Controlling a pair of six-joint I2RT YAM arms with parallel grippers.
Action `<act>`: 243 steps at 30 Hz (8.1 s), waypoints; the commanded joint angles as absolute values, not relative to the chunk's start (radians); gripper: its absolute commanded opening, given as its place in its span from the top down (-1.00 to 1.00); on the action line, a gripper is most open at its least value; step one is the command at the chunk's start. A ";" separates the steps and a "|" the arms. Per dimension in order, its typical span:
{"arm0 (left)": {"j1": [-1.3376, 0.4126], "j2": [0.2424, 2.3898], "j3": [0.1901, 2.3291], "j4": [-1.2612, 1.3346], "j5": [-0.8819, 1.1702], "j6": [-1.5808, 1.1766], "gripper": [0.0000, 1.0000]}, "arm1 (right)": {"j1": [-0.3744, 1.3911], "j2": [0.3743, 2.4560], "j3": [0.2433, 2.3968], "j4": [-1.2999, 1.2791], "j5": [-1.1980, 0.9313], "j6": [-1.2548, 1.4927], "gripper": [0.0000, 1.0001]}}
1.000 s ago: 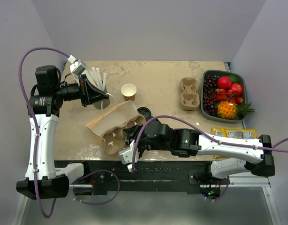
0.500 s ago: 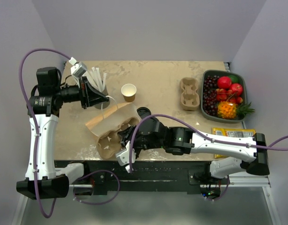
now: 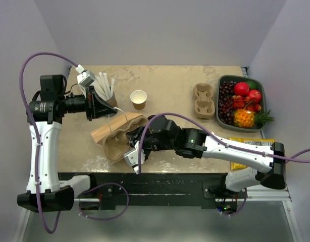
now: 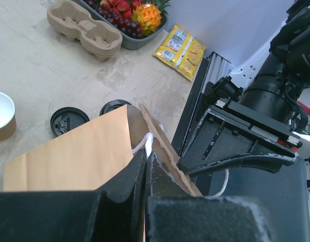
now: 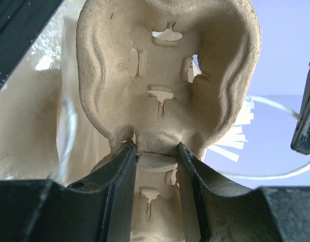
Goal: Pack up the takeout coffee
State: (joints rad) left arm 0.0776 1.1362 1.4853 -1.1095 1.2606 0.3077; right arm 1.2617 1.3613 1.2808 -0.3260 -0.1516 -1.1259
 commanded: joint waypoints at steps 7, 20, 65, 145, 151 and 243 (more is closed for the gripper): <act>0.081 1.161 1.546 -1.157 1.292 0.357 1.00 | 1.235 1.359 1.279 -0.331 -0.198 -1.198 1.00; 0.081 1.184 1.555 -1.183 1.302 0.387 1.00 | 1.235 1.408 1.276 -0.388 -0.077 -1.322 1.00; 0.071 1.229 1.566 -1.218 1.290 0.428 1.00 | 1.278 1.477 1.339 -0.373 0.221 -1.376 1.00; 0.063 1.250 1.523 -0.930 1.356 0.074 1.00 | 1.290 1.558 1.336 -0.279 0.394 -1.494 1.00; 0.063 1.243 1.496 -0.890 1.336 0.032 1.00 | 1.310 1.568 1.353 -0.275 0.376 -1.528 1.00; 0.060 1.100 1.187 -0.203 1.370 -0.548 1.00 | 1.328 1.674 1.726 -0.589 -0.006 -1.040 1.00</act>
